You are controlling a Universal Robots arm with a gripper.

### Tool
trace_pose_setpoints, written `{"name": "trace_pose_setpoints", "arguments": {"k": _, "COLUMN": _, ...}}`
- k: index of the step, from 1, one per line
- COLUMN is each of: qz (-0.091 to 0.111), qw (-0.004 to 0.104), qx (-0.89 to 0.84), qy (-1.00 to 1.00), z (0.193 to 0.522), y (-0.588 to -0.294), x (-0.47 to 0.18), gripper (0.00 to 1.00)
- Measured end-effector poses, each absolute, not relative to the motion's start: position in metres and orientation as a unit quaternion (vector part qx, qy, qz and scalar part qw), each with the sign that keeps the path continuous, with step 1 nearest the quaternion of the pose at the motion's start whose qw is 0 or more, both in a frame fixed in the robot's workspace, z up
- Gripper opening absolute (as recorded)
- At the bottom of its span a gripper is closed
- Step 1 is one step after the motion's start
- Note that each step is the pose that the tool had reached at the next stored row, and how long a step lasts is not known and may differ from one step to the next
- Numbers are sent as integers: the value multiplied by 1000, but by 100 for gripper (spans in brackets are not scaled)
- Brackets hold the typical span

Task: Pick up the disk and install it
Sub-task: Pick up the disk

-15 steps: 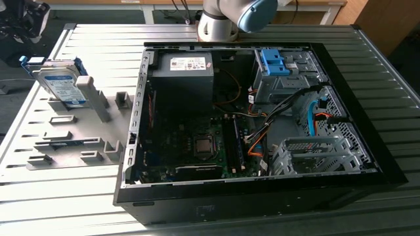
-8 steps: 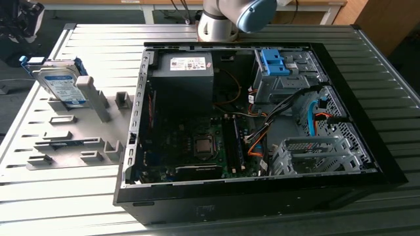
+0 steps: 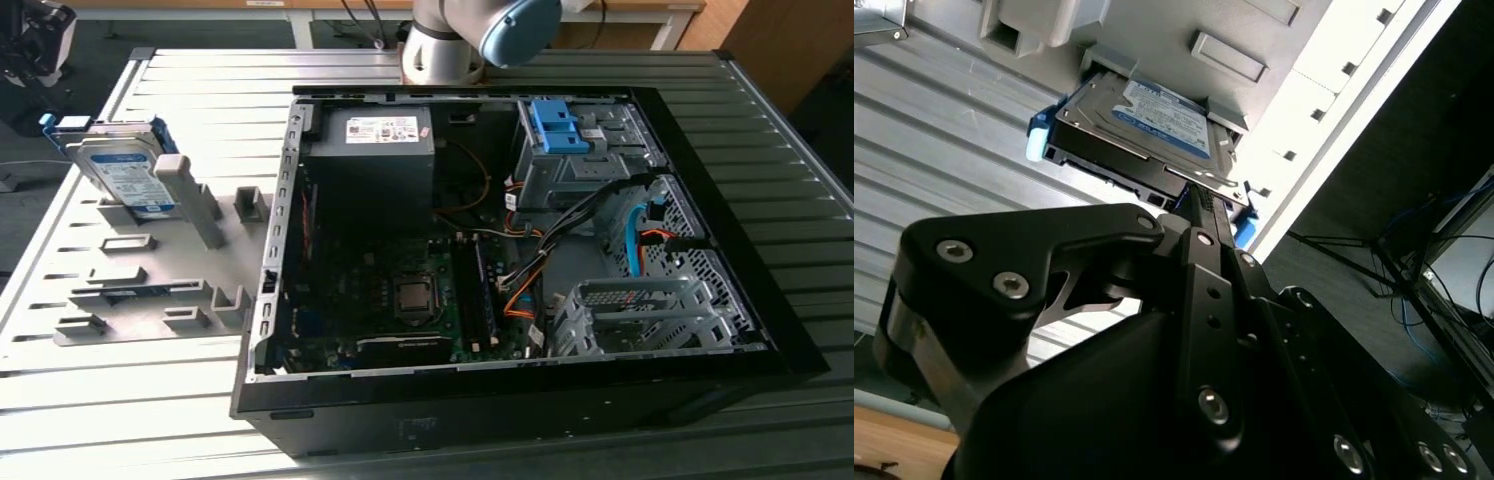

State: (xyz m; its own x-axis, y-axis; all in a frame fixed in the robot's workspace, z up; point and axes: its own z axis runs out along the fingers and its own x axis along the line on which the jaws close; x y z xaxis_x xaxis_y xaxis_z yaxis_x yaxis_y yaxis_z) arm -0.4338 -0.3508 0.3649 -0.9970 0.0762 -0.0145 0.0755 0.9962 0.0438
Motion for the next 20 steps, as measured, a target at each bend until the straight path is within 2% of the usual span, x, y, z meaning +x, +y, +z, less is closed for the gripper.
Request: {"name": "trace_pose_setpoints", "arguments": {"k": 20, "qz": 20, "qw": 7, "qx": -19, "qy": 1000, "z": 365, "y": -351, "x": -434, "gripper": 11}}
